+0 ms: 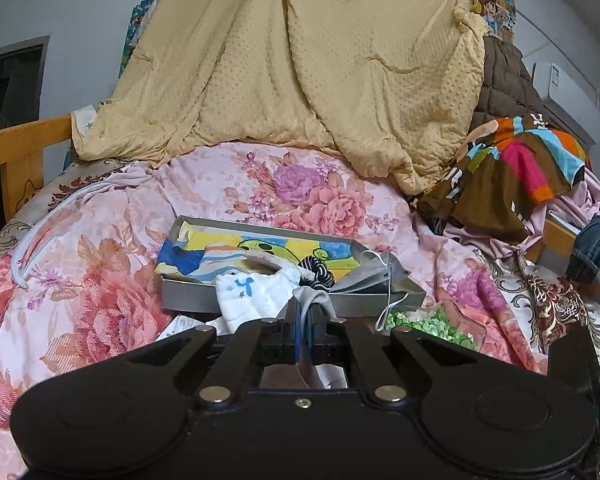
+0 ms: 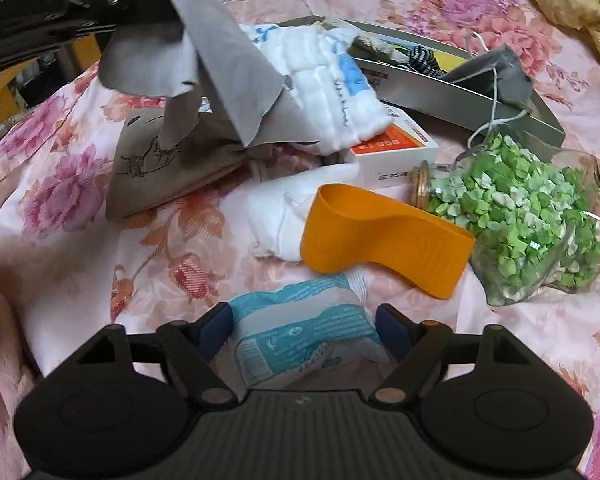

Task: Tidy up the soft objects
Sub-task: 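Lift the grey cloth and wipes packet and carry both over the cartoon tray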

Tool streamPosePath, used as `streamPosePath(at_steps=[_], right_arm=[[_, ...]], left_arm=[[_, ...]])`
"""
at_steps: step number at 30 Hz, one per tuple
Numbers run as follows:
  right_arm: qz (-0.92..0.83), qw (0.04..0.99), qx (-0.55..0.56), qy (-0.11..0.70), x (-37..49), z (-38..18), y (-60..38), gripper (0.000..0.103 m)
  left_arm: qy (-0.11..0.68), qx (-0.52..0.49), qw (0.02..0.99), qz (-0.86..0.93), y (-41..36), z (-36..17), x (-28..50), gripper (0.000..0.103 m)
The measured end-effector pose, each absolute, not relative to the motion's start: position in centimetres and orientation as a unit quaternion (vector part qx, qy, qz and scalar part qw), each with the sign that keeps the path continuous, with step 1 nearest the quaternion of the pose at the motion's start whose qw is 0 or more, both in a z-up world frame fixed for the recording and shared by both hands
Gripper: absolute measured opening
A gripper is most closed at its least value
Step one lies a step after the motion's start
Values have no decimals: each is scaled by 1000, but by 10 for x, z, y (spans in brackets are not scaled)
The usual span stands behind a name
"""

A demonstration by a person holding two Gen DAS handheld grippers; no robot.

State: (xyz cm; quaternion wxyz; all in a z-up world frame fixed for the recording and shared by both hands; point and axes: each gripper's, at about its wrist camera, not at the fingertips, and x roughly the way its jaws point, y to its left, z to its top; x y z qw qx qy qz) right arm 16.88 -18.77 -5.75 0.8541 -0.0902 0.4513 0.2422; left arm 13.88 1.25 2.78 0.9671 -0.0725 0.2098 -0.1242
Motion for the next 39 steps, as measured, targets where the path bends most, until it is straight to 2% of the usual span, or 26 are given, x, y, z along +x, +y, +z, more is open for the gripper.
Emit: streamPosePath(at_steps=[4,9,12,17,39], right_arm=[[245,849,-104,457,167,-61,-184,72],[254,849,-104,450,163,-55,-185,56],[259,853,-108,441,159,-50,-184,52],[275,865,-85,410,151,-35,-190,50],[276,913,15,300,144,9,-221,50]], left_arm=[[209,-72,967,-126,13,29,138,2],[207,-73,967,-126,12,30,137,2],[203,-76,968,-126,13,31,136,2],[196,-83,969,-124,16,33,135,2],[174,-96,972,-127,20,40,130,2]])
